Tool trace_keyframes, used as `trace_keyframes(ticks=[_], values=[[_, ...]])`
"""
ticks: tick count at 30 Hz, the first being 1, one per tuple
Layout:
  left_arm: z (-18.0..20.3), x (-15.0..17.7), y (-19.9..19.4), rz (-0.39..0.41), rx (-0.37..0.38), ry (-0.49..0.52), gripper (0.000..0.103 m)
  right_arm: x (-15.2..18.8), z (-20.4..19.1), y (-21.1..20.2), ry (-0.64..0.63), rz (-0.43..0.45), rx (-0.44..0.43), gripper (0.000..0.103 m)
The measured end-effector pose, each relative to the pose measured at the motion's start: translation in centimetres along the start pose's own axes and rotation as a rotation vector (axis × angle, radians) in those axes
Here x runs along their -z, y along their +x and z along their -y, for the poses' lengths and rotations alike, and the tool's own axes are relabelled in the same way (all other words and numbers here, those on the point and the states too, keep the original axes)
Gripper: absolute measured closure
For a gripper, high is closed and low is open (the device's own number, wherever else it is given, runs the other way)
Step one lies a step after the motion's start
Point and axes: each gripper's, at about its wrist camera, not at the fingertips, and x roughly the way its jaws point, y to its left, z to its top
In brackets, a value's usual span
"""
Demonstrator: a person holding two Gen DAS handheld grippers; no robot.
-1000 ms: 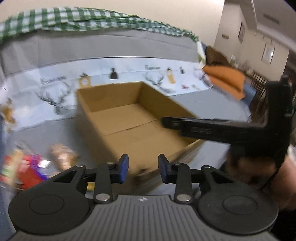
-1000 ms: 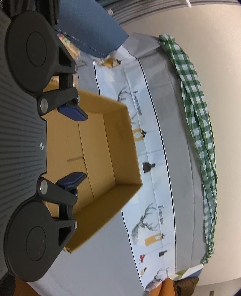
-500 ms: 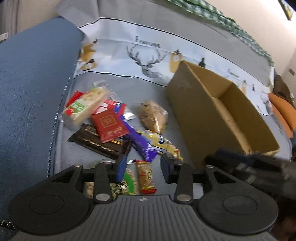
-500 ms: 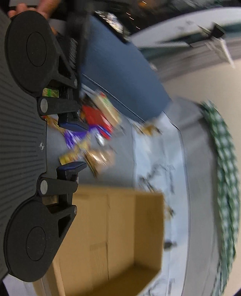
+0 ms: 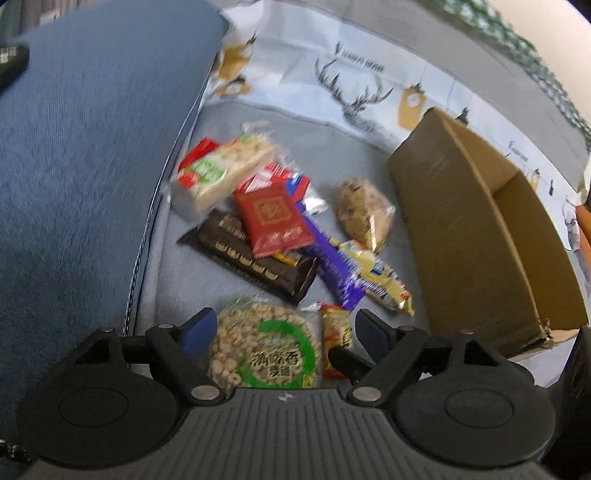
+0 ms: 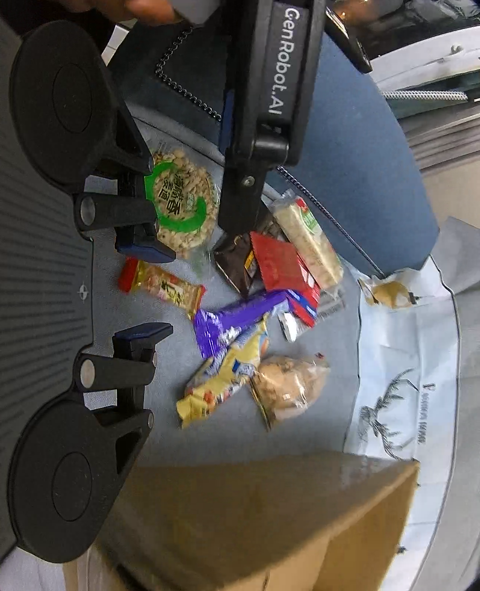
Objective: Organize snacks
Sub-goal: 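Lower left gripper over green-ringed nut bag while right gripper lowers over small red-wrapped bar, then close left gripper on the nut bag while right gripper closes on the red-wrapped bar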
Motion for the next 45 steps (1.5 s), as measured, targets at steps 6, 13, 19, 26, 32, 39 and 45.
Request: trace_keyframes(ticks=[6, 13, 19, 26, 32, 39, 45], values=[[-1.1, -0.3, 1.3, -0.081, 0.021, -0.068, 0.015, 0.6, -0.2, 1.4, -0.056, -0.025, 0.026, 0.067], [-0.2, -0.1, 1.6, -0.109, -0.020, -0.064, 0.012, 0.6, 0.4, 0.1, -0.071, -0.020, 0.059, 0.083], [0.7, -0.5, 1.9, -0.186, -0.055, -0.041, 0.010, 1.0, 1.2, -1.1, -0.043, -0.064, 0.057, 0.083], [1.3, 0.4, 2.9, -0.195, -0.101, -0.002, 0.004, 1.3, 1.0, -0.9, -0.044, -0.093, 0.057, 0.082], [2.2, 0.1, 4.0, -0.228, -0.110, 0.065, 0.004, 1.1, 1.6, -0.3, -0.025, -0.090, 0.054, 0.076], [3.5, 0.5, 5.2, -0.250, -0.152, 0.146, 0.008, 0.9, 1.3, 0.1, -0.072, -0.079, 0.078, 0.077], [3.9, 0.6, 5.0, -0.223, -0.132, 0.180, 0.019, 0.8, 1.9, -0.4, -0.050, -0.076, 0.083, 0.083]])
